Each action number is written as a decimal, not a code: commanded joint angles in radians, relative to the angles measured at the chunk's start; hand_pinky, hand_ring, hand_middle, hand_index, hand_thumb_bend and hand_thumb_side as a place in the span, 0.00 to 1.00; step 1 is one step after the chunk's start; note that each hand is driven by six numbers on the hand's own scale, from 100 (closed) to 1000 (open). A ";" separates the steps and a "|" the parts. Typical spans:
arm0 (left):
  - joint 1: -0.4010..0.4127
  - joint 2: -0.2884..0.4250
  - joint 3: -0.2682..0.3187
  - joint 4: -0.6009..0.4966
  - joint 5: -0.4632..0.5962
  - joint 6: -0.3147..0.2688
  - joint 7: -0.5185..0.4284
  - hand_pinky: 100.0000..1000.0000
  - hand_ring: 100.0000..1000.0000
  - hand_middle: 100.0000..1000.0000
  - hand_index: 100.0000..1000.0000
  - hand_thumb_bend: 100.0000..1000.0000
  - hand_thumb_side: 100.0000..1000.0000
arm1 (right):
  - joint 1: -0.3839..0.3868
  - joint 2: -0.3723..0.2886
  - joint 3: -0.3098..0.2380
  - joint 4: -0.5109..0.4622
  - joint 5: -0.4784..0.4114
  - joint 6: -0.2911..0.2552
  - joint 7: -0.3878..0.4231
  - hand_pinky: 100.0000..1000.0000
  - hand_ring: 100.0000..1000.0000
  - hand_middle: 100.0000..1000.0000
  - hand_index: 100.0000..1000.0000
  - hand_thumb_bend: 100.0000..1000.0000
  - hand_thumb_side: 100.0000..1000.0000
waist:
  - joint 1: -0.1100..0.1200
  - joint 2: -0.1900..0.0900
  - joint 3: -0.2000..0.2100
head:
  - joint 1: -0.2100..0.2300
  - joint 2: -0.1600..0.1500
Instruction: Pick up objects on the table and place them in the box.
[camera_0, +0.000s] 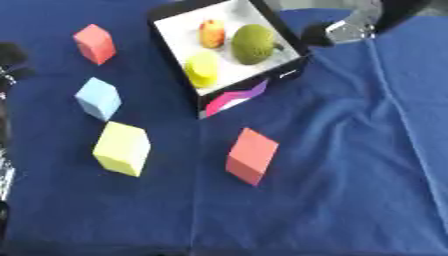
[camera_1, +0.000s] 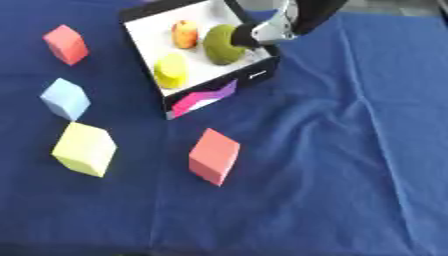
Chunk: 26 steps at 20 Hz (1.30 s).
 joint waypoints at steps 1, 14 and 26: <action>-0.011 0.027 0.009 -0.013 -0.007 -0.001 0.000 0.69 0.71 0.55 0.63 0.00 0.70 | -0.010 -0.055 0.007 -0.041 -0.040 -0.052 0.063 0.81 0.86 0.78 0.85 0.41 0.23 | -0.009 -0.031 0.002 | 0.005 -0.005; -0.015 0.025 0.005 -0.014 -0.005 -0.001 -0.005 0.69 0.71 0.55 0.63 0.00 0.70 | -0.032 -0.004 0.122 -0.043 0.013 -0.102 0.169 0.81 0.86 0.78 0.85 0.43 0.21 | -0.007 -0.029 0.008 | 0.003 -0.001; -0.021 0.020 0.003 -0.016 -0.003 -0.001 -0.008 0.69 0.71 0.55 0.63 0.00 0.70 | 0.002 0.064 0.192 -0.043 0.103 -0.116 0.183 0.79 0.83 0.76 0.83 0.40 0.13 | -0.004 -0.026 0.016 | -0.004 0.003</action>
